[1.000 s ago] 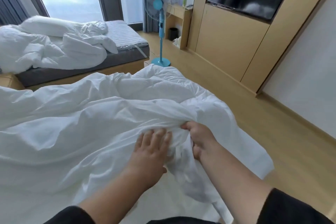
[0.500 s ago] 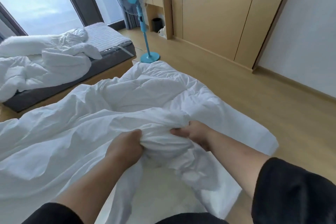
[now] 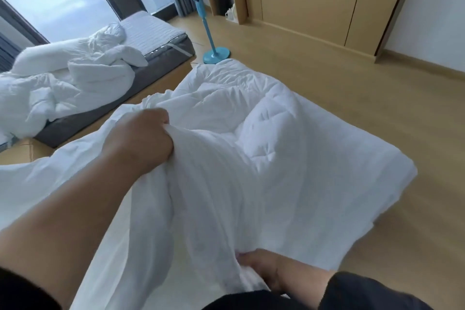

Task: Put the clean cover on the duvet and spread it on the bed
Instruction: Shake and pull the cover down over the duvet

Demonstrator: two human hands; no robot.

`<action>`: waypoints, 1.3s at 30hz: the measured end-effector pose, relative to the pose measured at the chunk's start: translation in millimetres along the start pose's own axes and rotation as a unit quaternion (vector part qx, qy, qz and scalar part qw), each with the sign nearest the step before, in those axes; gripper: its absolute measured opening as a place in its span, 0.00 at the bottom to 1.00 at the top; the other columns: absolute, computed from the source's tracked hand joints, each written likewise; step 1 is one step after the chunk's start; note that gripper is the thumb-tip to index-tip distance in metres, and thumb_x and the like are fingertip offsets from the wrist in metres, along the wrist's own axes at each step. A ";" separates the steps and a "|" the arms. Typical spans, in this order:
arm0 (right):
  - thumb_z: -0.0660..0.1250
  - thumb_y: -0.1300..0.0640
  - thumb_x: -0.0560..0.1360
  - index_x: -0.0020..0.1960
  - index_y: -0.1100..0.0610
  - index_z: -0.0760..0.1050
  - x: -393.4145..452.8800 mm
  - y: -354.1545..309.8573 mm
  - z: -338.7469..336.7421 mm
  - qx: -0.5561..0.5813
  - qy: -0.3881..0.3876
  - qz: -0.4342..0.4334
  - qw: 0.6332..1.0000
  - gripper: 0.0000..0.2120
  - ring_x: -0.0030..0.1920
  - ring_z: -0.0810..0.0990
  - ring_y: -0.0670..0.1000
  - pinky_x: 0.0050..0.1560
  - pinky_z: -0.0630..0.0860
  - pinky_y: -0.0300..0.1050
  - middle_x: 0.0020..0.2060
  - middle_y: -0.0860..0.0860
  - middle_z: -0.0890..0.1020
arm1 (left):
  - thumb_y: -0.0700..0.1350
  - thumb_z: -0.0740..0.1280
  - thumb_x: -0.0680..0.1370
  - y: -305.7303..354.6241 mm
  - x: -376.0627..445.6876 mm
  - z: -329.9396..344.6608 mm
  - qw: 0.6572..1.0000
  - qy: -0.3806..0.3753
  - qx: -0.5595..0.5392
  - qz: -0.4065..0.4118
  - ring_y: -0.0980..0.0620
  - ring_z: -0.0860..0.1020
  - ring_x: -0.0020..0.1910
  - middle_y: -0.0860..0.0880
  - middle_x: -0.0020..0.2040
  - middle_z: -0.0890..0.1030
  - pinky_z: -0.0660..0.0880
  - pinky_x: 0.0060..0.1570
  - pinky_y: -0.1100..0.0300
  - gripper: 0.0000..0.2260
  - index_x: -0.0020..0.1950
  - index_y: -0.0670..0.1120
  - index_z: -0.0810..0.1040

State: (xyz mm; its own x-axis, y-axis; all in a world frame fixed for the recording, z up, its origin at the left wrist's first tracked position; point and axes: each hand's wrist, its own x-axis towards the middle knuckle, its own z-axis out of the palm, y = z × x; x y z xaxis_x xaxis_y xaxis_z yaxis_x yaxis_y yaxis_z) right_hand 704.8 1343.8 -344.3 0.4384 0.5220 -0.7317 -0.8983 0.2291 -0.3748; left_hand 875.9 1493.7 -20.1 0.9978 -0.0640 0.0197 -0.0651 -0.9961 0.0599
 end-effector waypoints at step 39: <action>0.69 0.56 0.76 0.60 0.63 0.83 -164.6 -213.4 35.1 0.078 0.195 -0.327 0.922 0.16 0.52 0.86 0.65 0.44 0.83 0.58 0.55 0.63 0.85 | 0.45 0.74 0.63 -69.9 -76.0 132.4 0.966 0.105 0.067 0.226 0.31 0.73 0.68 0.37 0.71 0.74 0.59 0.68 0.35 0.40 0.76 0.43 0.68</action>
State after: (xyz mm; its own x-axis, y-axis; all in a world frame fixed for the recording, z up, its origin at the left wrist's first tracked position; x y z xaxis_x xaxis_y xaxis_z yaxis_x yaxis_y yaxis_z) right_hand 823.4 1237.8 -123.9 0.8365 -0.0974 -0.5393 -0.4190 0.5205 -0.7440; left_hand 806.7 1560.1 -157.9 0.8424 -0.4938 0.2158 -0.4759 -0.8696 -0.1318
